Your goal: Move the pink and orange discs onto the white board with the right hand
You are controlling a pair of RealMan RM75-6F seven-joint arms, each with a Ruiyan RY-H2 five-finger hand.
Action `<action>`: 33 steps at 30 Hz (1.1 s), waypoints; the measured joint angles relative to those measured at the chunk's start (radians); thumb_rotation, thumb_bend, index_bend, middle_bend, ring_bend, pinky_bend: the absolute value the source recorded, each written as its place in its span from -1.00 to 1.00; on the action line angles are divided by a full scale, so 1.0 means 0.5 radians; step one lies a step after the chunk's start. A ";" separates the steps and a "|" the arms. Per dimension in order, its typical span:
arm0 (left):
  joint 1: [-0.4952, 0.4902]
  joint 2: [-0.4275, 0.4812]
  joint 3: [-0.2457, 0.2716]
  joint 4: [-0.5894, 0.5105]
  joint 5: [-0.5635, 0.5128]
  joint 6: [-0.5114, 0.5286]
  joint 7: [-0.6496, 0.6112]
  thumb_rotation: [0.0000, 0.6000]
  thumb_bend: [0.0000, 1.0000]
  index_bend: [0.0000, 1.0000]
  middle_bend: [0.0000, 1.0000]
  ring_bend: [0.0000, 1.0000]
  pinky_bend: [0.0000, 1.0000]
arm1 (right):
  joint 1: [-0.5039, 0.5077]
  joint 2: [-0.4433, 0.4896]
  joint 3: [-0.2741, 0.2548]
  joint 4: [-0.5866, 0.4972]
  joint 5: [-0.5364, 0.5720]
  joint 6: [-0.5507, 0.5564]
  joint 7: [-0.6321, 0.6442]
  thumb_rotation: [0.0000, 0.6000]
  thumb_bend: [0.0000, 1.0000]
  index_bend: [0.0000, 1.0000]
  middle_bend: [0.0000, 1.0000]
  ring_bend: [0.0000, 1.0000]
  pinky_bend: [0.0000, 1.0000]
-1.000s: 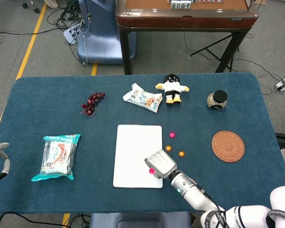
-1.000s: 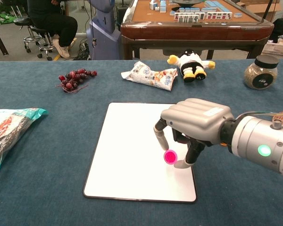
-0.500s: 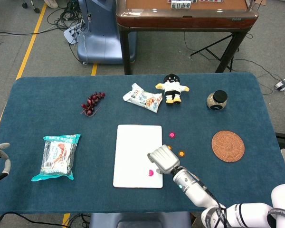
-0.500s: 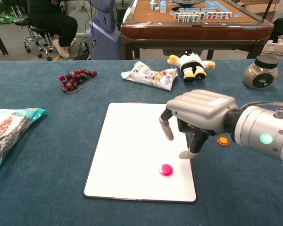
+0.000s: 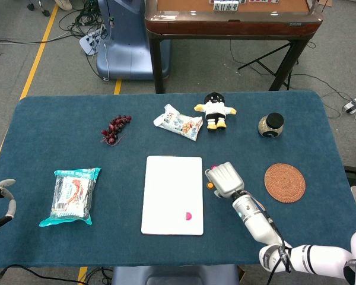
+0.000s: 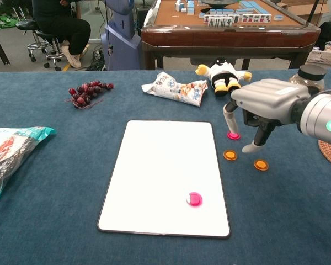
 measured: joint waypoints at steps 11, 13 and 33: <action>0.003 0.008 -0.002 -0.006 0.002 0.006 -0.017 1.00 -0.02 -0.34 0.04 -0.12 0.19 | 0.066 -0.098 0.051 0.339 0.168 -0.063 0.050 1.00 -0.82 -0.04 1.00 1.00 1.00; 0.005 0.011 -0.001 -0.010 0.008 0.012 -0.022 1.00 -0.02 -0.34 0.05 -0.12 0.19 | 0.078 -0.123 0.057 0.392 0.187 -0.073 0.052 1.00 -0.82 -0.05 1.00 1.00 1.00; 0.010 0.028 0.005 -0.027 0.025 0.020 -0.050 1.00 -0.02 -0.34 0.05 -0.12 0.19 | 0.225 -0.278 0.102 0.690 0.485 -0.239 0.021 1.00 -0.61 -0.13 1.00 1.00 1.00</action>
